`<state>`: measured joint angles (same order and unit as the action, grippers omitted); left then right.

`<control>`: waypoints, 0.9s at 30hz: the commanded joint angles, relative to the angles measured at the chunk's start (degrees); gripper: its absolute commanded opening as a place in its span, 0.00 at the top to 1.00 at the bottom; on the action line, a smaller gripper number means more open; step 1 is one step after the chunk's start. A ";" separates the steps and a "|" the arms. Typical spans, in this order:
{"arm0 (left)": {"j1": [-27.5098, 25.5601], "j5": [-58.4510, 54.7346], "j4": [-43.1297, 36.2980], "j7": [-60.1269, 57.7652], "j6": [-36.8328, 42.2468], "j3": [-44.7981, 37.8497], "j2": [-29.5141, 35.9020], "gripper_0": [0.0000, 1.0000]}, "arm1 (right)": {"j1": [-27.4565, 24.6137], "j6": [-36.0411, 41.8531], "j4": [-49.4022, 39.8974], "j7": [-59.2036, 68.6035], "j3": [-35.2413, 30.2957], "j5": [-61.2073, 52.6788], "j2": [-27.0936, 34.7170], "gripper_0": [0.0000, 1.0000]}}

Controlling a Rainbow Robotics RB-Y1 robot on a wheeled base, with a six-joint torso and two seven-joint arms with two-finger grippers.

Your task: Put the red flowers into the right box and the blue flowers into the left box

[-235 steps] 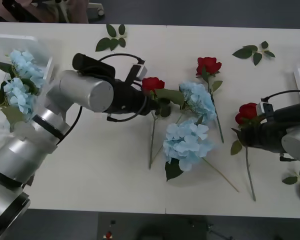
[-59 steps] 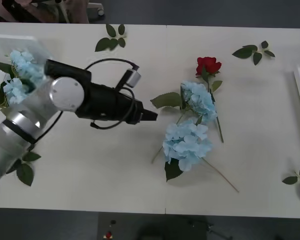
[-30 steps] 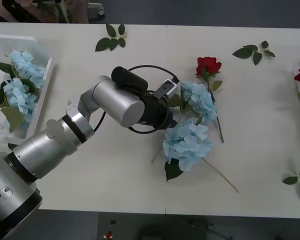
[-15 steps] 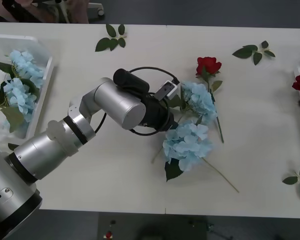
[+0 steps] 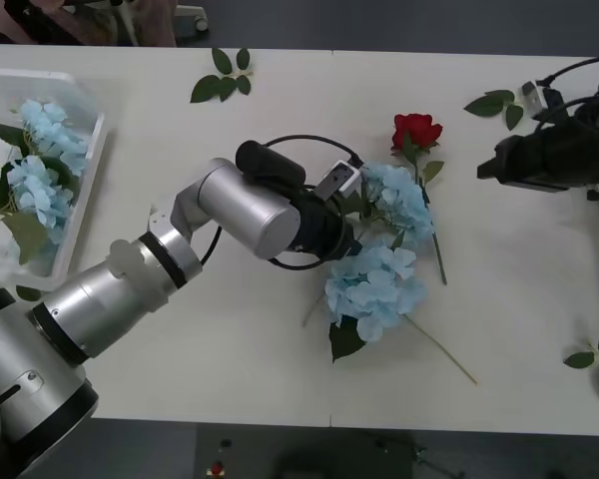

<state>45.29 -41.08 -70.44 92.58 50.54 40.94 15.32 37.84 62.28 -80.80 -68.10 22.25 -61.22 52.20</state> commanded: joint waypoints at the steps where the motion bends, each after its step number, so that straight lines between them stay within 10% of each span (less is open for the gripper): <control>1: 2.61 1.18 0.04 -2.05 -0.36 -0.60 -1.44 0.00 | 4.61 0.12 1.96 7.19 -0.10 4.53 -5.44 0.33; 19: 6.83 4.43 11.73 -1.79 -0.71 4.50 -5.74 0.00 | 10.06 -9.55 19.71 9.74 6.14 22.99 -20.30 0.33; 24: 6.92 4.78 11.73 -1.87 -0.71 4.85 -5.83 0.85 | 11.02 -18.43 27.27 10.35 9.92 22.55 -22.32 0.34; 27: 6.92 4.78 11.73 -2.05 -0.62 4.85 -5.74 1.00 | 11.46 -20.71 29.73 10.35 10.71 22.28 -23.37 0.34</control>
<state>51.24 -36.34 -58.08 92.58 50.02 45.75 9.97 48.01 43.33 -53.07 -60.51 33.54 -38.47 30.54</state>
